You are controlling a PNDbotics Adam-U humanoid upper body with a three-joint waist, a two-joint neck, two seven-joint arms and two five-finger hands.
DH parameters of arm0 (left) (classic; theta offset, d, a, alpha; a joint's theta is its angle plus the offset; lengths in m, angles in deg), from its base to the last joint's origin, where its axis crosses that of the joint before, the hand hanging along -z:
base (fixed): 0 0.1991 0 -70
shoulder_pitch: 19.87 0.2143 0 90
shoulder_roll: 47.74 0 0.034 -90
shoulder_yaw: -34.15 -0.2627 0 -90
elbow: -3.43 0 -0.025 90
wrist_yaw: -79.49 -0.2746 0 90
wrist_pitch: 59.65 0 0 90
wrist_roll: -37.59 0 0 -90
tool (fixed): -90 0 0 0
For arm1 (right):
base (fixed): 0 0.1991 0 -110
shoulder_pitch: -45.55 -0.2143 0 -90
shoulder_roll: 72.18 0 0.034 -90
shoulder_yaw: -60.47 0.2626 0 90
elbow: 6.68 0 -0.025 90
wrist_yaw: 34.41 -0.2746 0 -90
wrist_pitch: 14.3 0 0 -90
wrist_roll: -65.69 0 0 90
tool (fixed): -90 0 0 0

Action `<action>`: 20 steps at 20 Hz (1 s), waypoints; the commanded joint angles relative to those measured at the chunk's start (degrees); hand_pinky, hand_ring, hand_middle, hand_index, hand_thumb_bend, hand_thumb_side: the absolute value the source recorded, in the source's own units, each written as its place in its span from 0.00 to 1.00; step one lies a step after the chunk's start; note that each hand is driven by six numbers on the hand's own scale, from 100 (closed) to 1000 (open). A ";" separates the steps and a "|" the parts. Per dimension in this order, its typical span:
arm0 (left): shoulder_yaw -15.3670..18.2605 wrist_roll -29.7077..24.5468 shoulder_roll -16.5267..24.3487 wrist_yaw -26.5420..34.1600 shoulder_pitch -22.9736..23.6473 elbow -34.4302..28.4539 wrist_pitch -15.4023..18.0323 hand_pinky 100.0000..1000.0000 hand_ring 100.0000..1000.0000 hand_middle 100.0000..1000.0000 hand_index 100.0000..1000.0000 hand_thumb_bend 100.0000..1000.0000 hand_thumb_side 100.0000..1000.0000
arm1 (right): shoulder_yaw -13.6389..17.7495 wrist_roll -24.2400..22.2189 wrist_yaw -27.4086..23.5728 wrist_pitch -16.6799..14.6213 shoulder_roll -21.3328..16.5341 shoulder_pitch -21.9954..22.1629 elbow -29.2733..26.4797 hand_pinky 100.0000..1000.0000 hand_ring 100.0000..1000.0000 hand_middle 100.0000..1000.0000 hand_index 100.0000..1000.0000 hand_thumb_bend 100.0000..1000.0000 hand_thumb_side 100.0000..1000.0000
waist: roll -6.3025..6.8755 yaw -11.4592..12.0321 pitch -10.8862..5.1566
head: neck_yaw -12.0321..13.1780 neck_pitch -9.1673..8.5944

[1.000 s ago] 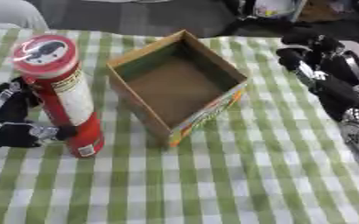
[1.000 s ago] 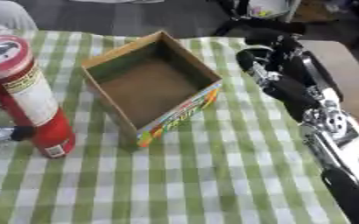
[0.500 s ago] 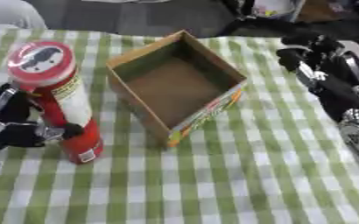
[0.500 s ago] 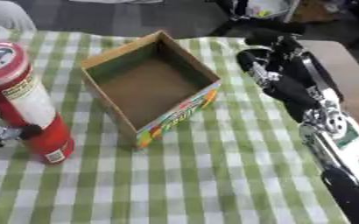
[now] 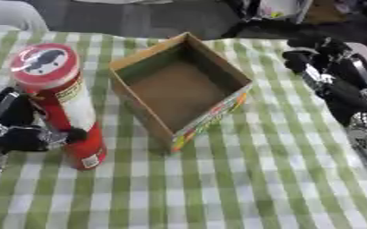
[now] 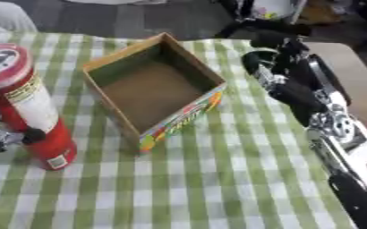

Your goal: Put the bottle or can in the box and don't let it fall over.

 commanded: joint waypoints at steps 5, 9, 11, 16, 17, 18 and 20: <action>0.03 -0.27 0.30 1.12 -1.26 -0.96 -0.49 0.34 0.48 0.41 0.52 0.53 0.00 | 0.49 0.08 -0.07 -0.02 -0.90 -0.28 -1.28 0.80 0.75 0.73 0.79 0.33 0.19 | 0.10 -0.05 -0.89 | 0.13 -0.52; -0.02 -0.06 0.24 1.44 -1.33 -0.85 -0.92 0.32 0.44 0.37 0.46 0.45 0.00 | 0.48 0.05 -0.10 -0.02 -0.85 -0.27 -1.28 0.80 0.75 0.73 0.79 0.33 0.19 | 0.11 -0.07 -0.88 | 0.12 -0.59; 0.02 0.10 0.27 1.45 -1.33 -0.95 -0.95 0.31 0.43 0.36 0.44 0.43 0.00 | 0.50 0.05 -0.09 -0.02 -0.85 -0.23 -1.28 0.80 0.75 0.73 0.79 0.33 0.19 | 0.11 -0.05 -0.88 | 0.15 -0.59; -0.09 0.34 0.35 0.95 -1.33 -1.26 -0.95 0.30 0.42 0.34 0.43 0.43 0.00 | 0.49 0.04 -0.12 0.01 -0.77 -0.18 -1.28 0.80 0.75 0.73 0.79 0.33 0.19 | 0.11 0.00 -0.89 | 0.35 -0.50; -0.14 0.38 0.38 0.84 -1.34 -1.42 -0.90 0.30 0.42 0.34 0.43 0.43 0.00 | 0.50 0.02 -0.12 -0.01 -0.77 -0.17 -1.28 0.80 0.75 0.73 0.79 0.33 0.19 | 0.11 0.01 -0.89 | 0.43 -0.53; -0.25 0.36 0.41 0.71 -1.35 -1.64 -0.84 0.29 0.42 0.33 0.42 0.42 0.00 | 0.50 0.02 -0.12 -0.02 -0.78 -0.16 -1.28 0.80 0.75 0.73 0.79 0.33 0.19 | 0.10 0.01 -0.89 | 0.52 -0.60; -0.42 0.33 0.45 0.50 -1.39 -2.06 -0.84 0.26 0.40 0.32 0.40 0.39 0.00 | 0.51 0.00 -0.14 -0.06 -0.80 -0.17 -1.28 0.80 0.75 0.73 0.79 0.33 0.19 | 0.09 0.02 -0.90 | 0.58 -0.69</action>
